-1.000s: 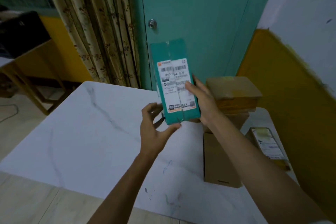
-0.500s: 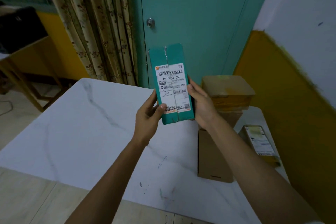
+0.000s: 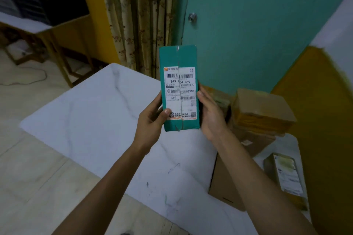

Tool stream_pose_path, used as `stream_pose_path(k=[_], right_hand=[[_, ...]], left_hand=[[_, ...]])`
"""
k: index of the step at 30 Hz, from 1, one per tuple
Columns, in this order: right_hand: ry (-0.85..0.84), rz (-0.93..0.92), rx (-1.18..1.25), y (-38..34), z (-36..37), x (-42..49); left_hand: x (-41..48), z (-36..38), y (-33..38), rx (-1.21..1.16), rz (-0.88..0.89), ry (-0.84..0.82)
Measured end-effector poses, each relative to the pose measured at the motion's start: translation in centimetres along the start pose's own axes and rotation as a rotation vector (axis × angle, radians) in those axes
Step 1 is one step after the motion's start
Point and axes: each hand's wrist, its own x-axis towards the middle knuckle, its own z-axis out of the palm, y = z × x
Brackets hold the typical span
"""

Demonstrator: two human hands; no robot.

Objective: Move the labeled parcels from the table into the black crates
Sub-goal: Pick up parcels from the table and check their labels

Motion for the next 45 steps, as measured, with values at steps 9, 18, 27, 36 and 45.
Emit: stream_pose_path(k=[9,18,27,36,45], right_hand=[[-0.231,0.074,-0.027,8.4,17.1,4.6],[-0.435,0.108,-0.063,20.2,41.8,10.1],[-0.545,0.138,-0.124,28.6,57.8,16.1],[-0.573,0.163,-0.108,36.3,69.1,28.2],[-0.355,0.181,-0.134,40.7,80.1,43.2]], left_hand=[[-0.9,-17.7,3.1,0.038,0.025,0.258],[-2.1,-43.7,8.1,0.097,0.109,0.395],[-1.0,-61.4,11.3,0.166,0.05,0.568],[8.2,-75.7,11.5,0.215,0.022,0.647],[21.5,-88.9,13.8,0.195,-0.064,0.631]])
